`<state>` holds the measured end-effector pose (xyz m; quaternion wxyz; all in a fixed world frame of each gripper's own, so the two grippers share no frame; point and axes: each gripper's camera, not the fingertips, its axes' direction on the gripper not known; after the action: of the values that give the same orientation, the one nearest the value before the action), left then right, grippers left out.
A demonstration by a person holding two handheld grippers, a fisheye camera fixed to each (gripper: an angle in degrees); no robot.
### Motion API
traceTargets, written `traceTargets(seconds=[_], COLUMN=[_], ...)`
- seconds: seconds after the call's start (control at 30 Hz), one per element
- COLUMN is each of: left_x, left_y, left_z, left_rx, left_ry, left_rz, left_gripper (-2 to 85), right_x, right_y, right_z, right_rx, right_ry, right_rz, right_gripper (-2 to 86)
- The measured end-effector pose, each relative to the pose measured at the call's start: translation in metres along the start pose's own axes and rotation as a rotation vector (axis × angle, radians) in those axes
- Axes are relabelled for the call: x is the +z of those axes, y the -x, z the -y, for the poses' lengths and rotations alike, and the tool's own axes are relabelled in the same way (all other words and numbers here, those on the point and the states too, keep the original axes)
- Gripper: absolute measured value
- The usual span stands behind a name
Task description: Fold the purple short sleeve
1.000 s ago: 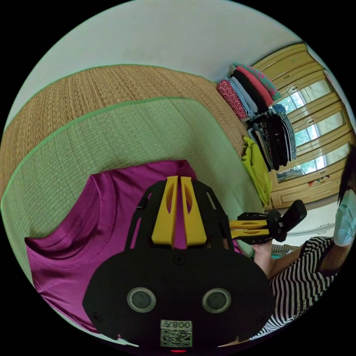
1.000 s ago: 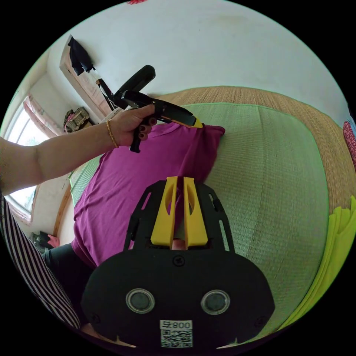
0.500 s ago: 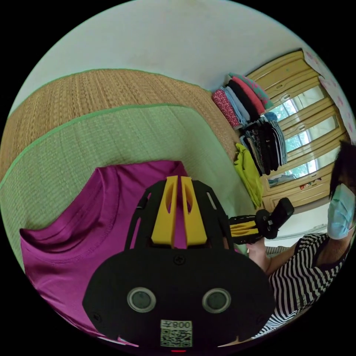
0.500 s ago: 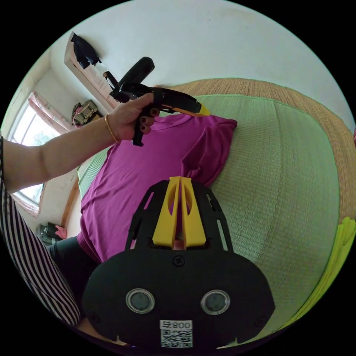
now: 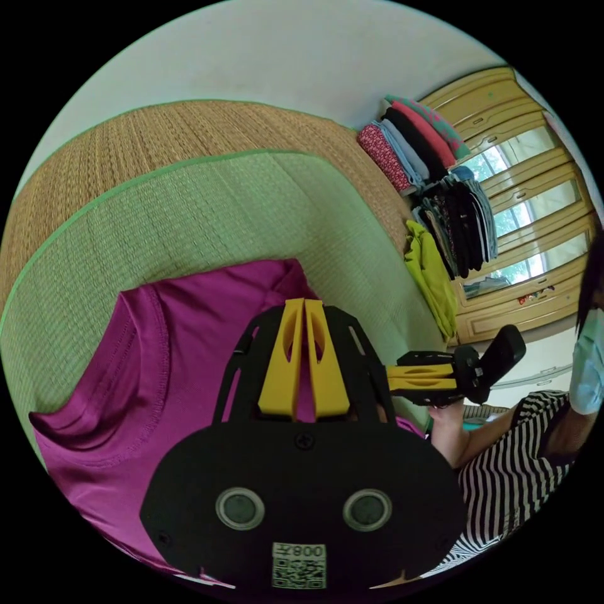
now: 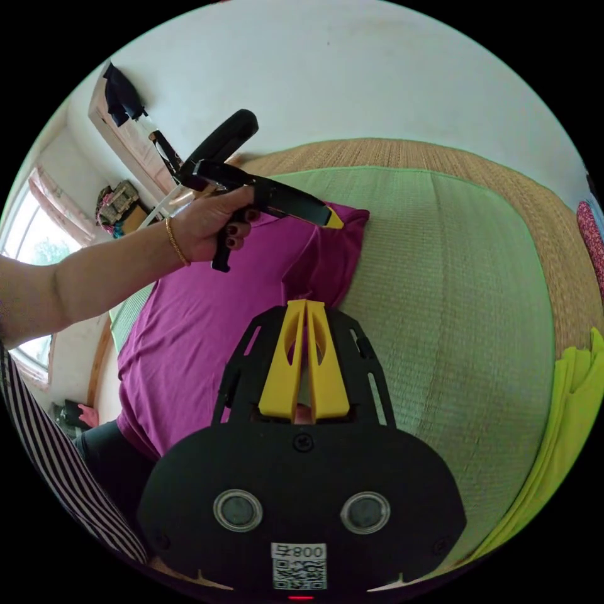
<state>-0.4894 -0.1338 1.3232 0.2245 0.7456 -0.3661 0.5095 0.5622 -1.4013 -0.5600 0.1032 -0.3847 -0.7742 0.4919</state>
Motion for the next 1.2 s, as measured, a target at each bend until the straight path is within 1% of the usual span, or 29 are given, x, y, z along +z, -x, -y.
traceTargets(seconds=[0.1,0.27,0.33,0.37,0.43,0.5,0.6,0.67,0.77,0.9,0.97,1.03,1.07,1.13,1.17,1.2], left_x=[0.004,-0.003,0.009,0.010,0.004,-0.001,0.009,0.001,-0.025,-0.070,-0.093,-0.128,-0.137,-0.173,-0.181,-0.196], left_y=[0.005,0.007,0.013,0.015,0.021,0.023,0.032,0.039,0.049,0.074,0.085,0.099,0.103,0.119,0.123,0.133], left_z=[-0.013,-0.031,-0.036,-0.038,-0.044,-0.050,-0.059,-0.069,-0.094,-0.166,-0.210,-0.276,-0.294,-0.370,-0.389,-0.427], left_rx=[-0.002,0.014,0.014,0.014,0.013,0.022,0.034,0.007,0.000,-0.100,-0.159,-0.252,-0.283,-0.414,-0.457,-0.543], left_ry=[0.031,-0.022,0.043,0.048,-0.003,-0.031,0.039,-0.003,-0.102,-0.229,-0.280,-0.326,-0.340,-0.402,-0.419,-0.463], left_rz=[0.021,-0.046,0.013,0.012,-0.044,-0.033,0.015,-0.021,-0.069,-0.160,-0.169,-0.111,-0.086,0.008,0.030,0.053], left_gripper=[0.2,0.2,0.2,0.2,0.2,0.2,0.2,0.2,0.2,0.4,0.7,1.2,1.3,2.6,3.0,4.1], right_x=[0.018,0.033,0.036,0.038,0.038,0.037,0.048,0.059,0.063,0.067,0.069,0.069,0.069,0.069,0.071,0.072], right_y=[0.007,0.015,0.017,0.019,0.021,0.023,0.026,0.031,0.042,0.059,0.066,0.075,0.080,0.089,0.095,0.102], right_z=[0.008,0.019,0.022,0.024,0.027,0.030,0.036,0.039,0.045,0.053,0.055,0.057,0.058,0.060,0.063,0.069], right_rx=[-0.028,-0.050,-0.044,-0.040,-0.038,-0.026,-0.015,-0.020,-0.026,-0.041,-0.049,-0.063,-0.074,-0.089,-0.091,-0.094], right_ry=[0.052,0.083,0.077,0.071,0.055,0.015,0.025,0.067,0.051,0.007,0.000,-0.014,-0.027,-0.040,-0.038,-0.035], right_rz=[0.026,0.022,0.024,0.028,0.032,0.036,0.072,0.070,0.039,0.030,0.028,0.013,0.009,0.023,0.043,0.071], right_gripper=[0.2,0.1,0.1,0.1,0.1,0.1,0.1,0.1,0.0,0.1,0.1,0.1,0.1,0.1,0.2,0.2])
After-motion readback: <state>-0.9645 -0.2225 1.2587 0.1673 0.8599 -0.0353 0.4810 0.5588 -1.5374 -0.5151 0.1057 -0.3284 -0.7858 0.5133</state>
